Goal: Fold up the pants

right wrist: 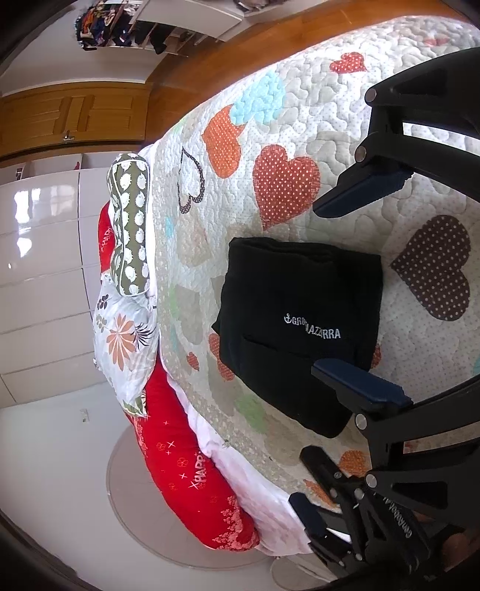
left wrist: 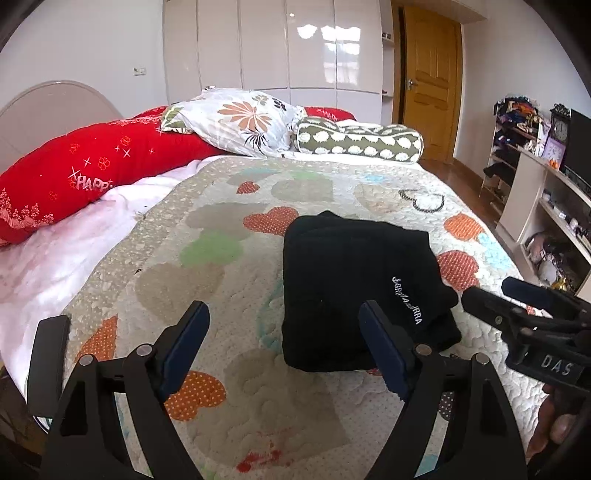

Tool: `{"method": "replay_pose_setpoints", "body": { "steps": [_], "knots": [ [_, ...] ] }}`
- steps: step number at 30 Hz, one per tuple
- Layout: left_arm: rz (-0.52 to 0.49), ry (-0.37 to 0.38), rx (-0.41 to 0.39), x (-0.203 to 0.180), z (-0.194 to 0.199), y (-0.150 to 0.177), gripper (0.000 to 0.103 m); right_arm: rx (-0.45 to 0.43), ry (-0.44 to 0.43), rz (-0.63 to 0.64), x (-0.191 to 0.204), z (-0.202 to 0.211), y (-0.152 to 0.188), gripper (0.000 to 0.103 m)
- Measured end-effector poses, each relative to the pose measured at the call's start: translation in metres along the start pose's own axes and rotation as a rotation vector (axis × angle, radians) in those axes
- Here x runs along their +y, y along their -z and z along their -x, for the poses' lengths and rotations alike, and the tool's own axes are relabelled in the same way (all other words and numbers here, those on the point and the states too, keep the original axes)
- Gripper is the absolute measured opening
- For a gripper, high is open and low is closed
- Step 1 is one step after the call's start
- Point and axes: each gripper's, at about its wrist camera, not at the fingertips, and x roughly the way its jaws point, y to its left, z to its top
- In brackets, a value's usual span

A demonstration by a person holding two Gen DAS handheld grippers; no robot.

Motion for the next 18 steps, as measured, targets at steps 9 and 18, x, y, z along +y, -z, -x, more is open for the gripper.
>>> {"method": "replay_pose_setpoints", "body": {
  "steps": [9,18],
  "knots": [
    [-0.002,-0.002,-0.005,0.001,0.010,0.000,0.085,0.000,-0.002,0.006,0.003,0.005,0.003,0.081],
    [-0.009,-0.038,-0.007,0.003,0.016,0.001,0.085,0.014,0.006,0.025,0.008,0.005,0.004,0.081]
  ]
}}
